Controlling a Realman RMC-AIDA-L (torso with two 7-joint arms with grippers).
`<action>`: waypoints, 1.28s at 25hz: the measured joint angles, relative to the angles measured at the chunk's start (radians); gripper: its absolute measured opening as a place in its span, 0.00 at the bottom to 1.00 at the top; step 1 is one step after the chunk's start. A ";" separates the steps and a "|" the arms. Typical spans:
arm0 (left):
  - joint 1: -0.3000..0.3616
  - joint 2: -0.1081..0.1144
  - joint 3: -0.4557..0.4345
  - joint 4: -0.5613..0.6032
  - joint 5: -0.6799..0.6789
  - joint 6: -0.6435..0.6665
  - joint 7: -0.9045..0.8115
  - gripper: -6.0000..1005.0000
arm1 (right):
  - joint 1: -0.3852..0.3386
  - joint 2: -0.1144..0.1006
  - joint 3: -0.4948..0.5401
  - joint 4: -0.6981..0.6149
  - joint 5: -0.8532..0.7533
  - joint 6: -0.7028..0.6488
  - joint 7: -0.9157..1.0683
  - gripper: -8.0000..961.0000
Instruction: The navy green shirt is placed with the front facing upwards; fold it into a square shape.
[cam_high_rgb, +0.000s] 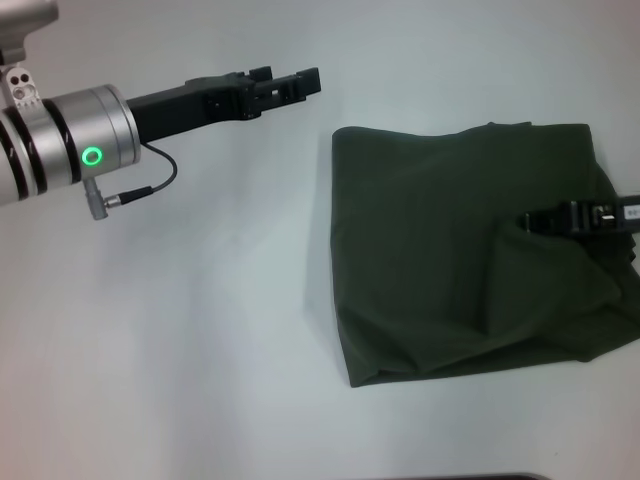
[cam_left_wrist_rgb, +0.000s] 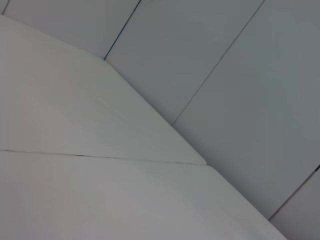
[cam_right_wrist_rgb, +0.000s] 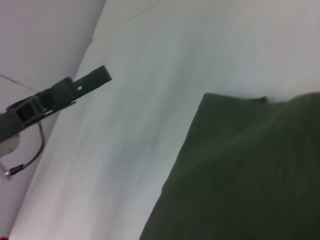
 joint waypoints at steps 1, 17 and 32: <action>-0.001 0.000 0.000 0.003 0.000 0.000 0.000 0.87 | -0.005 -0.004 0.000 -0.001 0.000 -0.012 0.000 0.11; -0.004 -0.003 0.004 0.019 0.000 0.004 -0.002 0.87 | -0.148 -0.074 0.135 -0.011 0.006 -0.145 -0.035 0.11; -0.013 -0.003 0.000 0.023 0.000 -0.001 0.000 0.87 | -0.150 -0.068 0.186 -0.022 0.003 -0.296 -0.111 0.39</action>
